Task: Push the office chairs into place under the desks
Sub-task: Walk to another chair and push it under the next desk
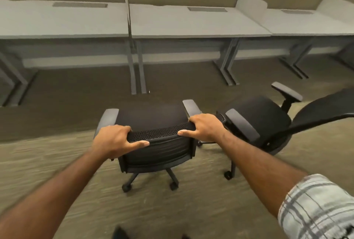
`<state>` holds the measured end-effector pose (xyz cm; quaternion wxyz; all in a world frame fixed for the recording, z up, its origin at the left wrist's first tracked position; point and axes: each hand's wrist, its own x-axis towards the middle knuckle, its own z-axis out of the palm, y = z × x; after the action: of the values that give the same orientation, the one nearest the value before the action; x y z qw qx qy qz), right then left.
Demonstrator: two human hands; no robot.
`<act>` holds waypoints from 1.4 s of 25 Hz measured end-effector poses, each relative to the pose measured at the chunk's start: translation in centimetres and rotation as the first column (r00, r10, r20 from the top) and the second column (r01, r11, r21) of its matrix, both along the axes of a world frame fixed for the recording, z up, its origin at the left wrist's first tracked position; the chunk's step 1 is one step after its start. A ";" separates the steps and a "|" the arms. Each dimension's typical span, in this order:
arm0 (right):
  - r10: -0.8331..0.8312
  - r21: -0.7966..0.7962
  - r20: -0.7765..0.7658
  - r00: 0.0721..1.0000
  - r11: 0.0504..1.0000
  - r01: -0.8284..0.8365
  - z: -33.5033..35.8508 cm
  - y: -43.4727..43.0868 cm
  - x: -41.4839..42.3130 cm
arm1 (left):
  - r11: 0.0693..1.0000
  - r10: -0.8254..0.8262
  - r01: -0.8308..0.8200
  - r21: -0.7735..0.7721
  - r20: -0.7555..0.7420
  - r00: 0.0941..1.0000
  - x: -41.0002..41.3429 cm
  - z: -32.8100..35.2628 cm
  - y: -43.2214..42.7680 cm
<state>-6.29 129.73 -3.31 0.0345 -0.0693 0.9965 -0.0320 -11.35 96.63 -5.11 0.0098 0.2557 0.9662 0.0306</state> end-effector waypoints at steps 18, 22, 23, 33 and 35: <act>0.009 0.018 -0.194 0.981 1.000 -0.006 -0.5 -8.9 -7.4 | 0.997 -0.034 0.046 0.062 -0.185 0.982 -7.9 -0.4 -9.1; 0.028 0.043 -0.208 0.978 0.999 -0.020 -0.7 -11.2 -10.6 | 0.996 -0.011 0.024 0.086 -0.147 0.989 -11.0 -0.6 -11.0; 0.029 0.045 -0.210 0.977 0.999 -0.020 -0.7 -11.6 -11.6 | 0.995 -0.005 0.019 0.093 -0.150 0.989 -11.8 -0.7 -11.4; 0.039 0.093 -0.155 0.987 0.995 -0.025 -1.3 -18.5 -21.5 | 0.988 0.081 -0.053 0.146 -0.191 0.978 -19.3 -1.5 -17.8; 0.028 0.076 -0.141 0.990 0.997 -0.018 -1.1 -20.1 -23.9 | 0.986 0.090 -0.059 0.155 -0.201 0.975 -21.5 -1.3 -19.2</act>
<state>-30.23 109.58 -4.38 -0.0337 -0.0815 0.9960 0.0108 -32.82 77.38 -6.39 -0.1114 0.2208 0.9660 0.0759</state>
